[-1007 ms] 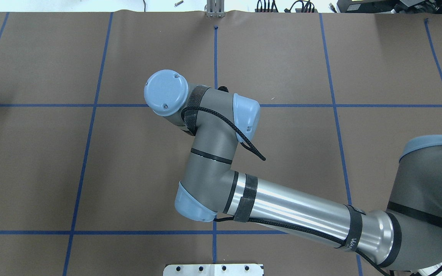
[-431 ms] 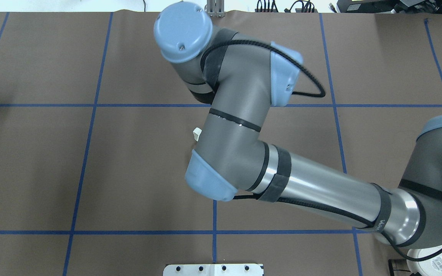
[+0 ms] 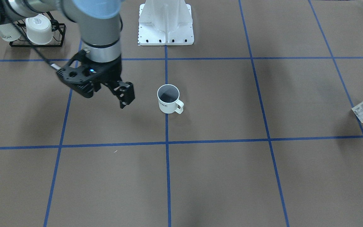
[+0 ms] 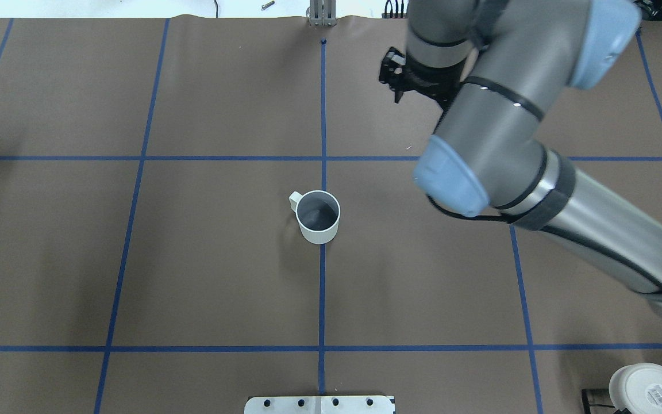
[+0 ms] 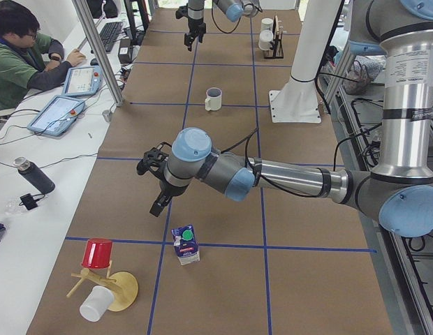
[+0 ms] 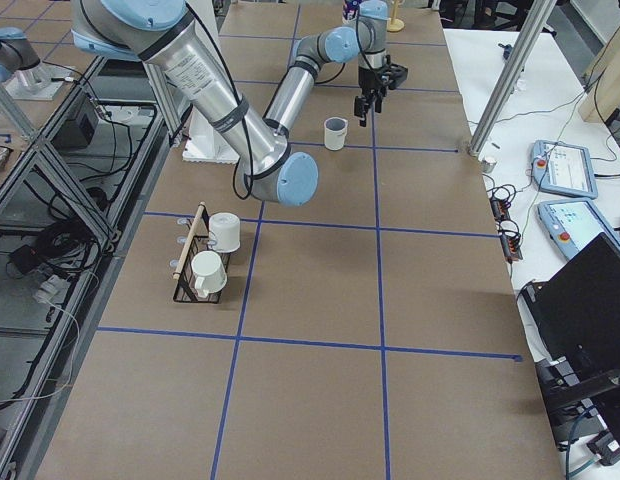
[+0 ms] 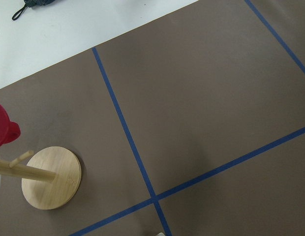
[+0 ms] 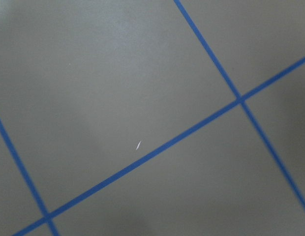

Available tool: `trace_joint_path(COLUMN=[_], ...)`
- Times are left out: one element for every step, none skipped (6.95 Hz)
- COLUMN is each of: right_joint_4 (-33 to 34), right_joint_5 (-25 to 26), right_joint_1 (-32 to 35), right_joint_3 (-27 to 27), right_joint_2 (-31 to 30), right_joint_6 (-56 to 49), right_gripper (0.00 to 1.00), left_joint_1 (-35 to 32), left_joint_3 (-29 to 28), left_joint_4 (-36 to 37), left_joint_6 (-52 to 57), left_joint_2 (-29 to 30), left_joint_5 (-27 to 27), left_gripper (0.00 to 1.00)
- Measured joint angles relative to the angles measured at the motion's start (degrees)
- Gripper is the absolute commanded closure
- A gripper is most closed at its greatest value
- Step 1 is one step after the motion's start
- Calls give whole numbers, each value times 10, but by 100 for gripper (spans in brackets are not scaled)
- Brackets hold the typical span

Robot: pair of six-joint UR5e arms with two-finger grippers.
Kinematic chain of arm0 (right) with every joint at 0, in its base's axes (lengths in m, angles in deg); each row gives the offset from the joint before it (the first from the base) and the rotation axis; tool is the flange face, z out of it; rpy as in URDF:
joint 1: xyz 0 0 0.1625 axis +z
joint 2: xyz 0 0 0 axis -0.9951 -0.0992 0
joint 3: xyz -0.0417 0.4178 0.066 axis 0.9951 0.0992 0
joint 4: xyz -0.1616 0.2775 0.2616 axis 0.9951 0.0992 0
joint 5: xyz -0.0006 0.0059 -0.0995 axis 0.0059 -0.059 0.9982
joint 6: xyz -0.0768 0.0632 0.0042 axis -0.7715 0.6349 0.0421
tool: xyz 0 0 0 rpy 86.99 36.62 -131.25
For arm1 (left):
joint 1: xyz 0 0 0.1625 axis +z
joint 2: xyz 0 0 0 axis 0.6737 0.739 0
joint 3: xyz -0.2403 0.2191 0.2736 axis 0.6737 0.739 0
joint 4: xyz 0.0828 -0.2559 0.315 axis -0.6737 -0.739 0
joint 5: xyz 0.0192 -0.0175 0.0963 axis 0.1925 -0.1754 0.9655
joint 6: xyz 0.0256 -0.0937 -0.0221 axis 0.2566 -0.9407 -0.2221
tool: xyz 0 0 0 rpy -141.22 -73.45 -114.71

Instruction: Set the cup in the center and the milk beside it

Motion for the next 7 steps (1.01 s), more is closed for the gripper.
trace_joint_path(right_joint_4=[-11,-17,-26,-47,-87,-156,-228], right_joint_5=[-44,-71,-86,-109,-143,-170,-182], right_joint_1=[70,133,195,251,299,340,365], right_joint_3=[-21,-29,-31,-25,-11,8,25], right_joint_2=[-70,-133,-195,-256,-319,-392,-453], right_joint_6=[-175,-329,-474,-594,-688,-752,-777], right_gripper=[0,0,0,0,0,0,0], left_joint_1=[0,0,-1,-1,-1,-2,-2], left_joint_3=[-2,-4,-6,-6,-7,-7,-11], left_joint_4=[3,5,6,8,8,8,6], left_joint_6=[-8,-11,-12,-13,-13,-14,-27], left_joint_2=[0,-1,-7,-14,-19,-26,-40], left_joint_5=[0,0,0,0,0,0,0], left_gripper=[1,1,1,0,0,0,1])
